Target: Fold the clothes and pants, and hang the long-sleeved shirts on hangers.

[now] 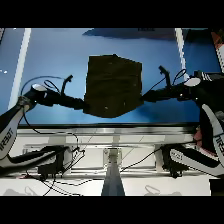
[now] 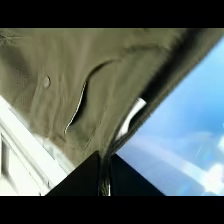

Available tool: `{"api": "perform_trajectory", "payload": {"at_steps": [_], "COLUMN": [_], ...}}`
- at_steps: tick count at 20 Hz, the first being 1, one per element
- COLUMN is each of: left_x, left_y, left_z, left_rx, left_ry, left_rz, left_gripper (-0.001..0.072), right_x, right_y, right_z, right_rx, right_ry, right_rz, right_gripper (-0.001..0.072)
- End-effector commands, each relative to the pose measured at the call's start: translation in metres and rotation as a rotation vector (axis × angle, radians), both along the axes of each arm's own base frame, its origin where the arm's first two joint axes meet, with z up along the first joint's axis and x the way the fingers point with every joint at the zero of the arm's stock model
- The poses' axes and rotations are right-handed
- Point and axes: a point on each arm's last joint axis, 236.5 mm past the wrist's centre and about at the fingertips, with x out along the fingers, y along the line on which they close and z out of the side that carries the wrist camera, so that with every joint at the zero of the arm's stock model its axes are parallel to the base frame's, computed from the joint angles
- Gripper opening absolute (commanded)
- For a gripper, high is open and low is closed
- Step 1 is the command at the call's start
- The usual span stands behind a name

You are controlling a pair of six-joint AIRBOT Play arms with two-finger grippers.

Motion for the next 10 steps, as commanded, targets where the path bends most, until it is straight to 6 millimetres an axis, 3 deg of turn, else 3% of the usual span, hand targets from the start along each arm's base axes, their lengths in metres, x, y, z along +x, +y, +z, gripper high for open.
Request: {"api": "perform_trajectory", "payload": {"at_steps": [1, 3, 5, 7, 10], "left_x": [0.046, 0.069, 0.079, 0.065, 0.017], "left_y": [-0.001, 0.006, 0.022, 0.035, 0.048], "left_z": [0.096, 0.175, 0.263, 0.333, 0.41], "left_rx": [-0.017, 0.01, 0.045, 0.065, 0.069], "left_ry": [-0.309, -0.584, -0.873, -1.096, -1.361], "left_rz": [-0.011, 0.042, 0.156, 0.266, 0.393], "left_gripper": [0.0018, 0.0018, 0.0019, 0.002, 0.002], "right_x": [0.028, 0.036, 0.033, 0.018, -0.025], "right_y": [0.006, 0.006, 0.006, 0.011, 0.03], "right_z": [0.092, 0.153, 0.214, 0.273, 0.352], "right_rx": [0.041, 0.034, 0.025, 0.072, 0.27], "right_ry": [-0.272, -0.452, -0.623, -0.74, -0.829], "right_rz": [-0.019, -0.023, -0.023, -0.044, -0.068], "right_gripper": [0.0044, 0.0044, 0.0044, 0.0044, 0.0044]}}
